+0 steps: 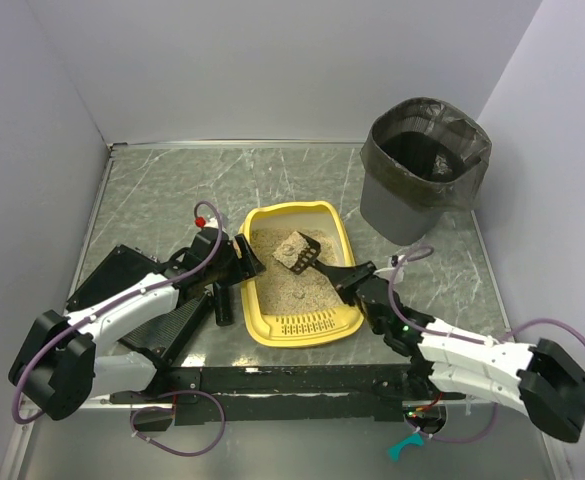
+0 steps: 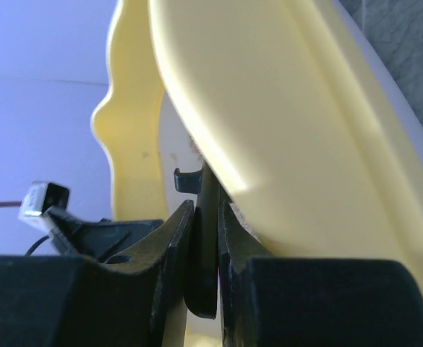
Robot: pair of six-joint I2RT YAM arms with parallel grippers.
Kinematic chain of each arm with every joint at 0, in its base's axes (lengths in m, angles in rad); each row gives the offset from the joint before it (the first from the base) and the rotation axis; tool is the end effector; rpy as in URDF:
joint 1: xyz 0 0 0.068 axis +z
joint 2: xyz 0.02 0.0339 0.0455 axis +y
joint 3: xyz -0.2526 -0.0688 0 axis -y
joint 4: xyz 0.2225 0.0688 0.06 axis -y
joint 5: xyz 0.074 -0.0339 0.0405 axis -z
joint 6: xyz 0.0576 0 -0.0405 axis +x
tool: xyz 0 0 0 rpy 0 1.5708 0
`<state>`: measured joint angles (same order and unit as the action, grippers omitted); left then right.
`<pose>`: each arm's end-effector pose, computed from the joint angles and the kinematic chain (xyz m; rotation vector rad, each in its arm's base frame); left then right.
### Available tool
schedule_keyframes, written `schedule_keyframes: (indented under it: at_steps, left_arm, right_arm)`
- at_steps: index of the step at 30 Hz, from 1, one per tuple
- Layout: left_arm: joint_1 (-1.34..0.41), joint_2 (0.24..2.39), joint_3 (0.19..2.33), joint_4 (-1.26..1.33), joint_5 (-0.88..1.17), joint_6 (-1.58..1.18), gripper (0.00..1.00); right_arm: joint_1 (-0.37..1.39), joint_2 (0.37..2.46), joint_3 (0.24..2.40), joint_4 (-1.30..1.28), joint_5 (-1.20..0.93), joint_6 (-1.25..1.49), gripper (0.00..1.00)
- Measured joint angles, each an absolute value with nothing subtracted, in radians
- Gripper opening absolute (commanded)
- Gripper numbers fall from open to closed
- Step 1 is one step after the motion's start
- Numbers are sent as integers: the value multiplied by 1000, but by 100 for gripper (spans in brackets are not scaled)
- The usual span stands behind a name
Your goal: Clean the litter box
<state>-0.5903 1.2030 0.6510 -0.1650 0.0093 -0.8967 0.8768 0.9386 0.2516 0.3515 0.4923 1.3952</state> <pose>0.2068 -0.1392 0.1971 -0.3633 2.3864 -0.7515 0.1480 0.1353 0.1815 0.8511 1.8277 1.0687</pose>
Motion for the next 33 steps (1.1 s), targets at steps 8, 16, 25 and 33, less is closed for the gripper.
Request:
schedule_keyframes:
  at_steps: [8, 16, 25, 33]
  left_arm:
    - [-590, 1200, 651, -165, 7, -902, 73]
    - [-587, 1196, 651, -163, 14, -881, 73]
    - [-587, 1192, 650, -163, 14, -875, 72]
    - [-583, 1181, 638, -155, 22, -872, 71]
  right_arm:
    - [876, 642, 204, 263, 458, 1349, 0]
    - [876, 356, 193, 130, 439, 1291, 0]
    - [874, 340, 218, 79, 428, 1237, 0]
    - [871, 265, 175, 170, 438, 1258, 0]
